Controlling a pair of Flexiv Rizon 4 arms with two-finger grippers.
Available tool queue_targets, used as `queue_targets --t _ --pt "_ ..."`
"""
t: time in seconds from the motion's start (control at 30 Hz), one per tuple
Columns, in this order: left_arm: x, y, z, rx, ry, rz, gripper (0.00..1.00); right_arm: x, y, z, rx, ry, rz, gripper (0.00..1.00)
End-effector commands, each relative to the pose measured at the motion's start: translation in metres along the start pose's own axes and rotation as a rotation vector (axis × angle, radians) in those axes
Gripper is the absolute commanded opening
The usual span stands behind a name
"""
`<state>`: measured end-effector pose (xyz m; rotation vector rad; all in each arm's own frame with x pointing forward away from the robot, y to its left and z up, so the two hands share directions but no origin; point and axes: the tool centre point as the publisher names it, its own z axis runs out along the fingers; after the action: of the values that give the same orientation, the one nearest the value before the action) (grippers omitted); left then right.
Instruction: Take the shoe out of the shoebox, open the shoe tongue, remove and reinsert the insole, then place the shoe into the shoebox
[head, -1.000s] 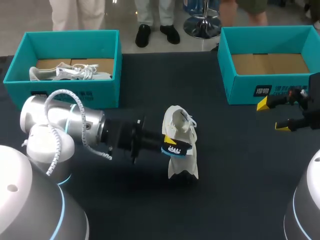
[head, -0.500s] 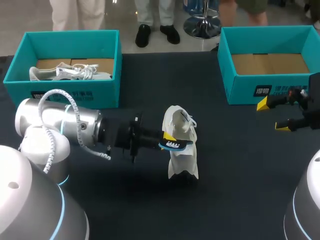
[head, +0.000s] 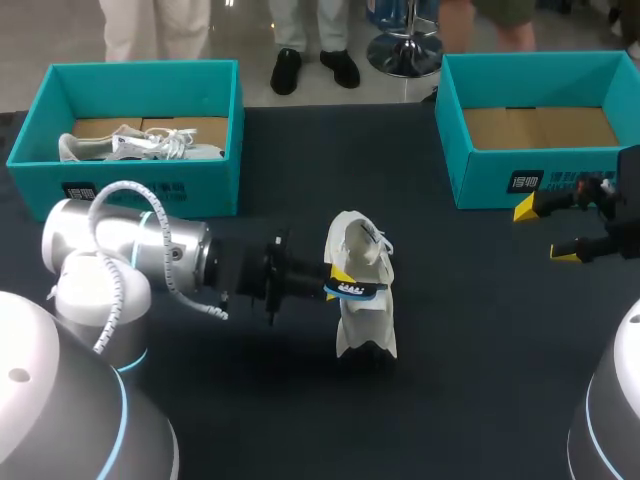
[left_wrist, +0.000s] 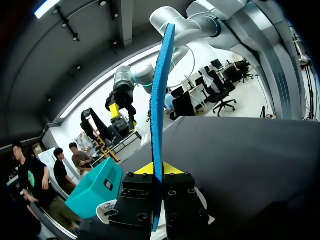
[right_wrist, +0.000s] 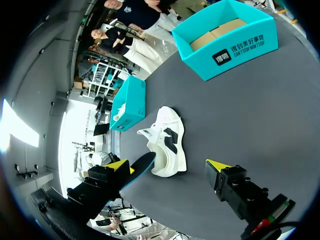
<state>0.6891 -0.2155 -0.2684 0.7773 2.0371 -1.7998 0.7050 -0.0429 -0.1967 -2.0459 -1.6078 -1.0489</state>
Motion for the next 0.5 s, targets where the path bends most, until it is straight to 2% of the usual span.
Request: queue_targets --t 0.03,0.23,0.5 --pt "0.002 0.004 0.004 -0.007 -0.001 -0.004 0.0 0.0 -0.001 0.0 -0.001 -0.002 0.001 1.0" --pt "0.005 0.007 0.009 -0.018 0.001 -0.011 0.0 0.0 -0.001 0.0 -0.001 -0.002 0.001 1.0" --pt "0.003 -0.005 0.014 0.008 -0.027 0.006 0.0 0.0 -0.001 0.0 -0.001 -0.002 0.001 1.0"
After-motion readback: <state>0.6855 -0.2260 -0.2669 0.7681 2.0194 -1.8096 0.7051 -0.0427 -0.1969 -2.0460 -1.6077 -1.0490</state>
